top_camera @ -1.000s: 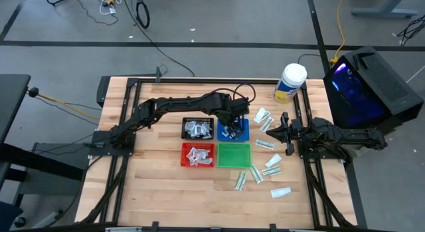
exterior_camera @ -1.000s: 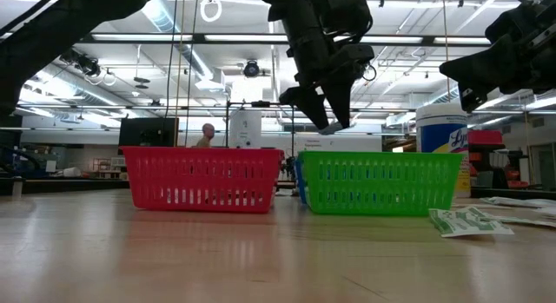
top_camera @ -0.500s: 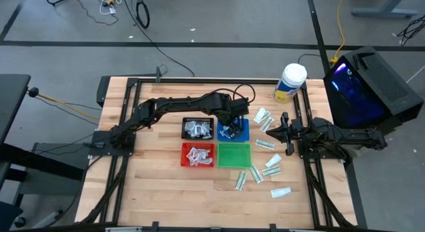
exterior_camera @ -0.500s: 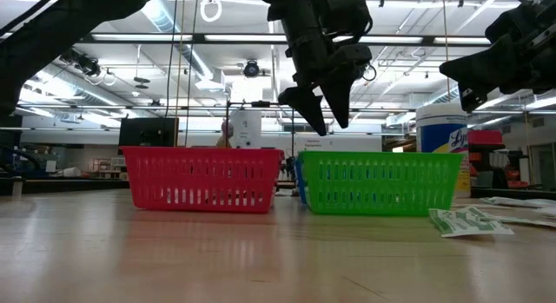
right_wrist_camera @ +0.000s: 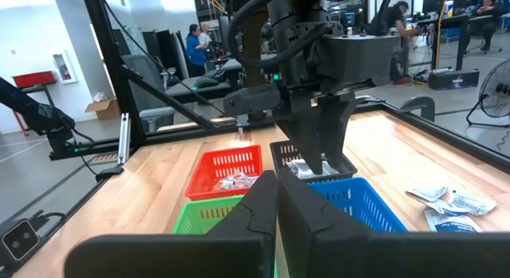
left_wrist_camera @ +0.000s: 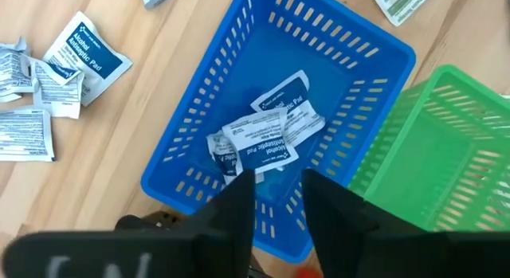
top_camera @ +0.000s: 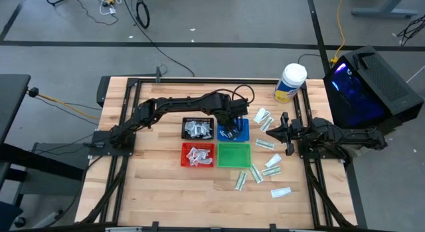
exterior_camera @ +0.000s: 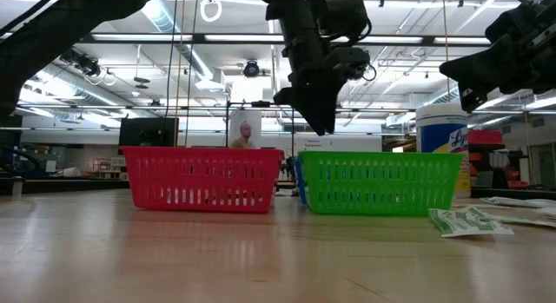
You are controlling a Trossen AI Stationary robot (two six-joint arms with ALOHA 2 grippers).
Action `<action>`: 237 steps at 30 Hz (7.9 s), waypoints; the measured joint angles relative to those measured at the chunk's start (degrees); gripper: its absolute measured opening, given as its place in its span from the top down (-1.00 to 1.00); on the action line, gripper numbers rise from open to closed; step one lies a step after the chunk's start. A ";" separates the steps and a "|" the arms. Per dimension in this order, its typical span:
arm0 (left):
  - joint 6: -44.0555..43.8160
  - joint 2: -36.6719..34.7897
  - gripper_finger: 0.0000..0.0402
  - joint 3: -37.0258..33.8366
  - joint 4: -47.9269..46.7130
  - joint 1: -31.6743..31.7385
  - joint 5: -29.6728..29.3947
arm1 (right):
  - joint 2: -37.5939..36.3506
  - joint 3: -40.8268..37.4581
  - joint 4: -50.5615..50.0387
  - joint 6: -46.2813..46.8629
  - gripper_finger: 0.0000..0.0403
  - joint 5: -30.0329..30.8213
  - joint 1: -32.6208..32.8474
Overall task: Pick & Place First Aid Supplies
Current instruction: Put the blue alcohol pad into the blue bin
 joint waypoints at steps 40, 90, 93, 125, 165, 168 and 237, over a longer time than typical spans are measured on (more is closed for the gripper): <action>1.92 -12.11 0.99 -9.19 3.85 -0.96 -1.05 | -0.02 0.01 0.00 0.00 0.91 0.00 0.00; 31.34 -64.84 0.98 -100.10 78.20 -5.02 17.09 | 0.22 0.02 -0.07 0.02 0.91 -0.45 0.01; 31.78 -67.62 0.98 -102.73 78.53 -8.17 17.15 | 0.32 0.02 -0.06 0.02 0.91 -0.18 0.01; 33.42 -91.69 0.98 -119.12 84.82 -7.98 16.07 | 0.59 0.00 -0.09 0.02 0.91 -0.44 0.02; 30.37 -103.99 0.98 -124.46 85.44 -8.04 16.48 | 0.59 0.02 -0.13 0.02 0.91 -0.44 0.02; 29.19 -103.95 0.99 -125.33 85.98 -8.04 16.54 | 0.59 0.02 -0.11 0.01 0.91 -0.44 0.01; 28.39 -131.18 0.98 -126.27 66.92 -7.98 7.49 | 0.57 0.02 -0.13 0.01 0.91 -0.43 0.00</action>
